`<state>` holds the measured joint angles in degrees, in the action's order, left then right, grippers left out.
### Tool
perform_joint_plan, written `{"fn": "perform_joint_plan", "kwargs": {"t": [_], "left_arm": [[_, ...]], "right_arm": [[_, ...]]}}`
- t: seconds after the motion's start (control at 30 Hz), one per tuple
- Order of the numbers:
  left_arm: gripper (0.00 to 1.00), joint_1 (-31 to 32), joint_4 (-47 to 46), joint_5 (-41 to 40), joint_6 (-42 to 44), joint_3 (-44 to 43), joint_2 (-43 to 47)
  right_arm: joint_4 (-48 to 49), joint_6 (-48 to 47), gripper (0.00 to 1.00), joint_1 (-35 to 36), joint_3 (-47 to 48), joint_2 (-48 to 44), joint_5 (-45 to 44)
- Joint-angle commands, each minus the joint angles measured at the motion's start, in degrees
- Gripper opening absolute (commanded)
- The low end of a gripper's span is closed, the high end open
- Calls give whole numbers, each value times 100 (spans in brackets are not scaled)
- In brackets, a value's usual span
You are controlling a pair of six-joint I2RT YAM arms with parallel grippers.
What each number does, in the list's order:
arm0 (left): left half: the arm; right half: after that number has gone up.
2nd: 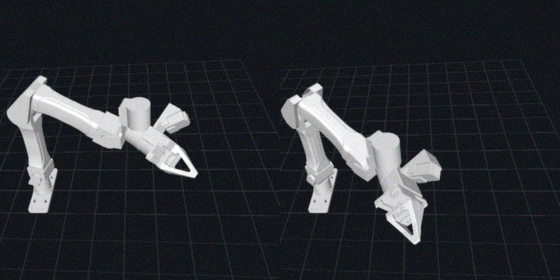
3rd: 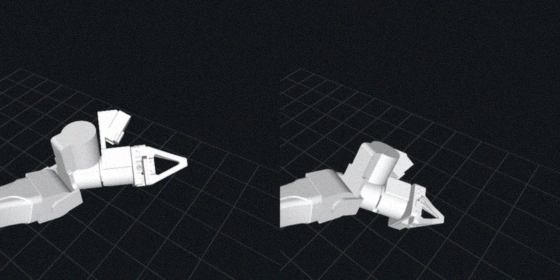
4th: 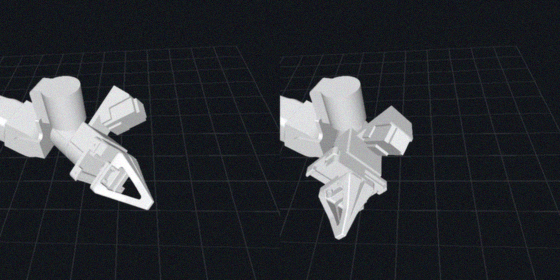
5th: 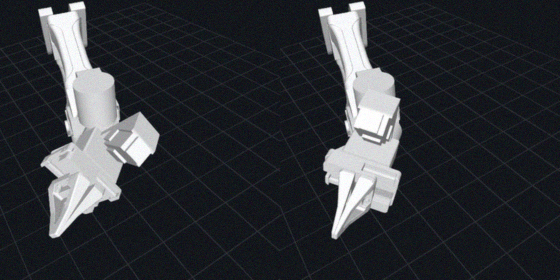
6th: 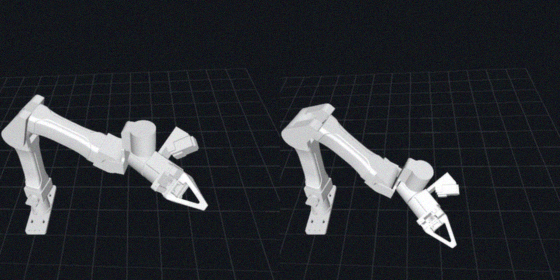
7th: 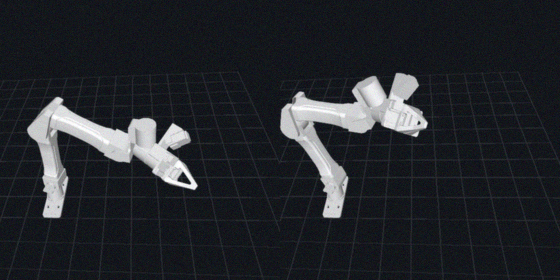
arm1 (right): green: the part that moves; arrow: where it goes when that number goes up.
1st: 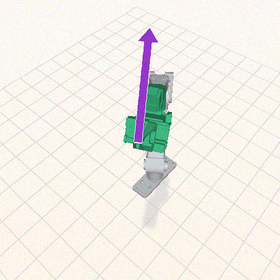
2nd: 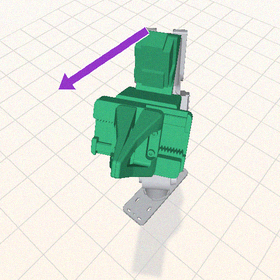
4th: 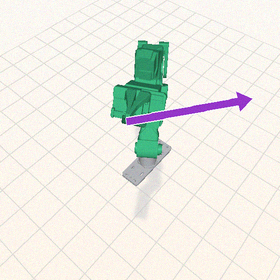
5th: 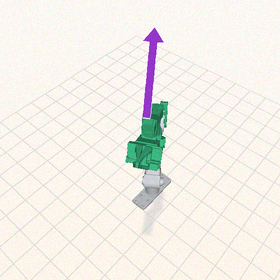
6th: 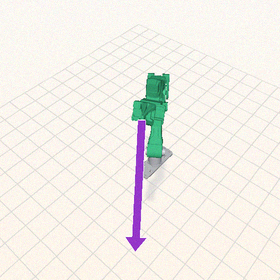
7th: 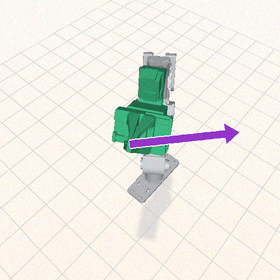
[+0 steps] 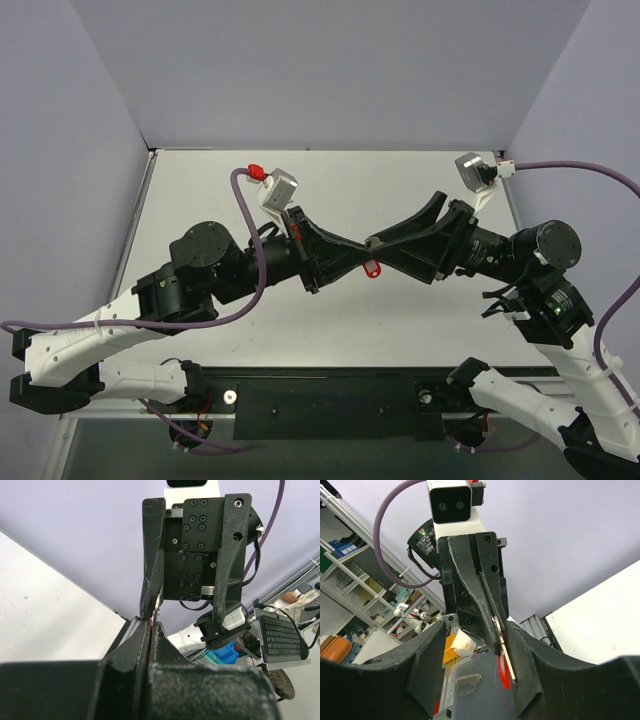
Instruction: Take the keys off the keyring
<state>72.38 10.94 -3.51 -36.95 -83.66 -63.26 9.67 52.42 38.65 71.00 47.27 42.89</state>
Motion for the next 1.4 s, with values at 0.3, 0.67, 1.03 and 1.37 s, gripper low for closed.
{"fn": "perform_joint_plan", "kwargs": {"t": [0.3, 0.67, 1.03, 1.37], "left_arm": [[0, -40, -461, -326, -14, -10, 174], [0, -40, -496, -107, -93, -72, 51], [0, -31, -531, -62, -207, -10, 104], [0, -40, -417, 17, -234, -63, 7]], "right_arm": [[-264, -206, 43, -68, 247, -156, -53], [-396, -347, 42, -77, 406, 37, -53], [-493, -505, 27, -95, 599, 239, -27], [-387, -426, 25, -104, 423, 178, -106]]}}
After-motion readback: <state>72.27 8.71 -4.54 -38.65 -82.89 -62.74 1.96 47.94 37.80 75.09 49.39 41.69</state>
